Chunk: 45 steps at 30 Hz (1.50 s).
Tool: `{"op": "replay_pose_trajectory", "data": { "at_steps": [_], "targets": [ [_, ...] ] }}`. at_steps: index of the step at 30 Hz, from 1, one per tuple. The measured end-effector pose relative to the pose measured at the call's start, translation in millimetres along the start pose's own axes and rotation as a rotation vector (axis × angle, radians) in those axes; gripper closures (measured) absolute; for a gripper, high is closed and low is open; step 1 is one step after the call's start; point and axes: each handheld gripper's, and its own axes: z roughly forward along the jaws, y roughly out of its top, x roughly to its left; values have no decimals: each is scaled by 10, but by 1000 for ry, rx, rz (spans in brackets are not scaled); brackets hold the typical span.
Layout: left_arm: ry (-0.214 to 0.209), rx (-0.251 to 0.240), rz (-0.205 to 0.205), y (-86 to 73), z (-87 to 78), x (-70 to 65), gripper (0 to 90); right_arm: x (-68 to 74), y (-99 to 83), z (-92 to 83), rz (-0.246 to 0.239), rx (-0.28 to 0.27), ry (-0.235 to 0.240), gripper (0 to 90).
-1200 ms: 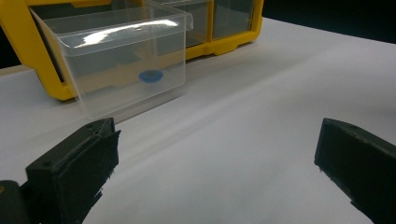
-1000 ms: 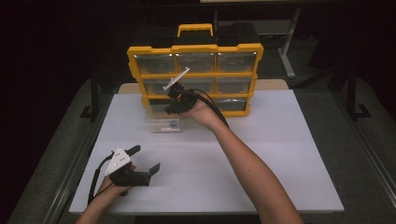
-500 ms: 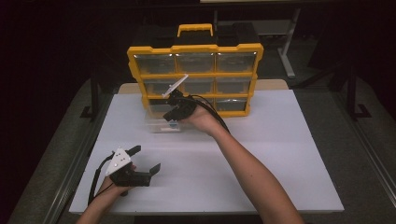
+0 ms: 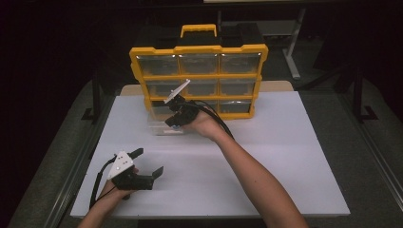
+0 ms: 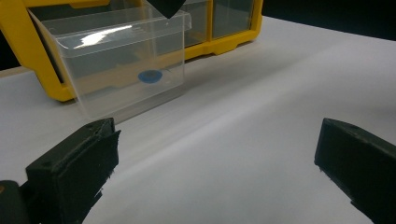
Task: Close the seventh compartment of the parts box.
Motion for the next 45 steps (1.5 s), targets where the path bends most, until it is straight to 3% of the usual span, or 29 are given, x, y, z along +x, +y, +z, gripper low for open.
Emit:
{"op": "replay_pose_trajectory", "data": {
  "at_steps": [5, 21, 45],
  "targets": [
    [1, 12, 14, 0, -8, 8, 0, 16, -9, 49, -26, -2, -2, 889],
    [2, 12, 11, -2, -3, -14, 0, 8, -49, 206, -20, 35, -16, 891],
    [2, 10, 19, -4, 3, -18, 0, -10, -24, 250, -33, 12, -32, 892]
  ]
}}
